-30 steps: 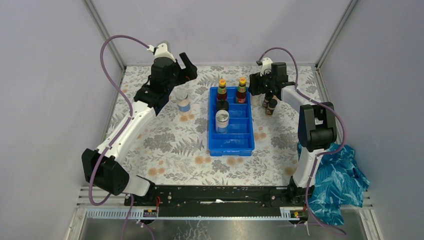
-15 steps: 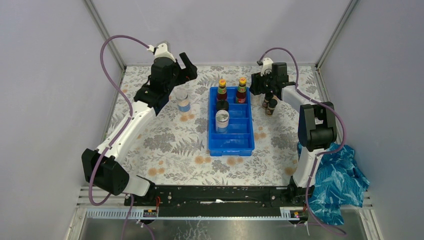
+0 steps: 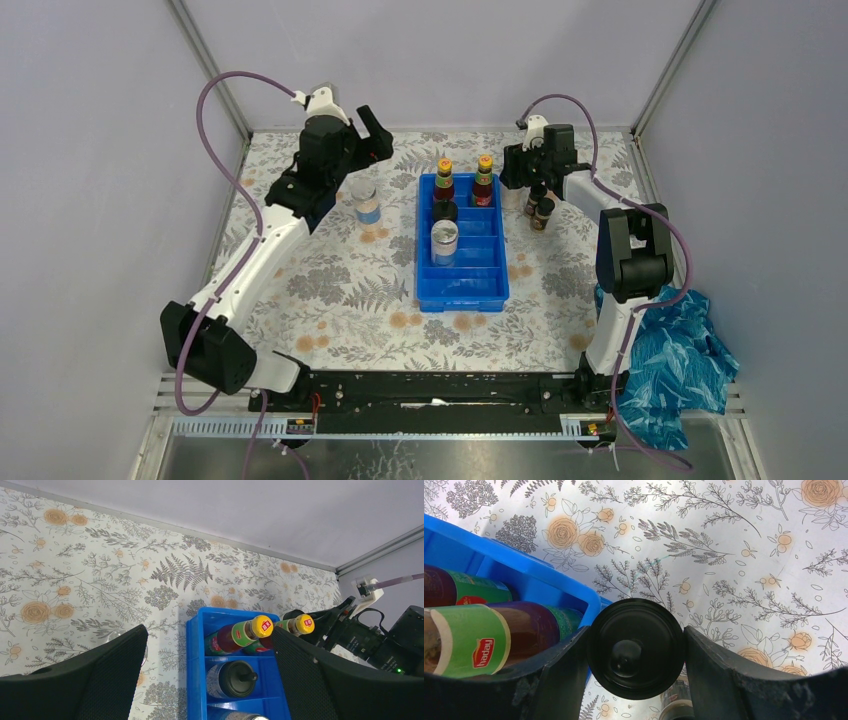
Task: Organize the condiment bottles
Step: Pick up the bottle from the center of the board, then place the bottle in the storage box.
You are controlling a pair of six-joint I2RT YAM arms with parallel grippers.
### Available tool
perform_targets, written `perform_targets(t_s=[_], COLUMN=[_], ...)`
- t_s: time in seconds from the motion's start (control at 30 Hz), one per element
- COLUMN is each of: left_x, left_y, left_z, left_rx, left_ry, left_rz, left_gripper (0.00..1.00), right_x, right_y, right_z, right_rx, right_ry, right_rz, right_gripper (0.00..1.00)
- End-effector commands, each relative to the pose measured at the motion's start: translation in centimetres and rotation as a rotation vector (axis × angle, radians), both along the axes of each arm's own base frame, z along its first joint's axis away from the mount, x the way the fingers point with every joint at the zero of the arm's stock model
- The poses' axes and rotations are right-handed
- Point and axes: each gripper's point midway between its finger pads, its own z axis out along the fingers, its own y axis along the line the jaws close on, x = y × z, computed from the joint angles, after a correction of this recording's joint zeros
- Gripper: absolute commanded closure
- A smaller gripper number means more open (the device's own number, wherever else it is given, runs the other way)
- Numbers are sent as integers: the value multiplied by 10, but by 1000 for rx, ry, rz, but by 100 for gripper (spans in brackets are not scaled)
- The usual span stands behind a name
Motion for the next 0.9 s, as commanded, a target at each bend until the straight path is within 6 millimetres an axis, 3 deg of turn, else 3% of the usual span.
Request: perform_targets(t_s=[0.0,0.33,0.87], left_x=[-5,-9,-14], left_y=[1,3,5], left_z=[15,10,6], left_rx=[2,10,19], left_ry=[-54,-47,-41], left_rz=[-8,-8,-11], left_gripper=[3,3,3], right_x=[20,30,24], right_y=[-3,-5,-14], right_z=[57,103,132], right_rx=[30,47,42], right_ry=[-127,-201,-239], right_rz=[-36,-68,-119], right_gripper=[100,100,100])
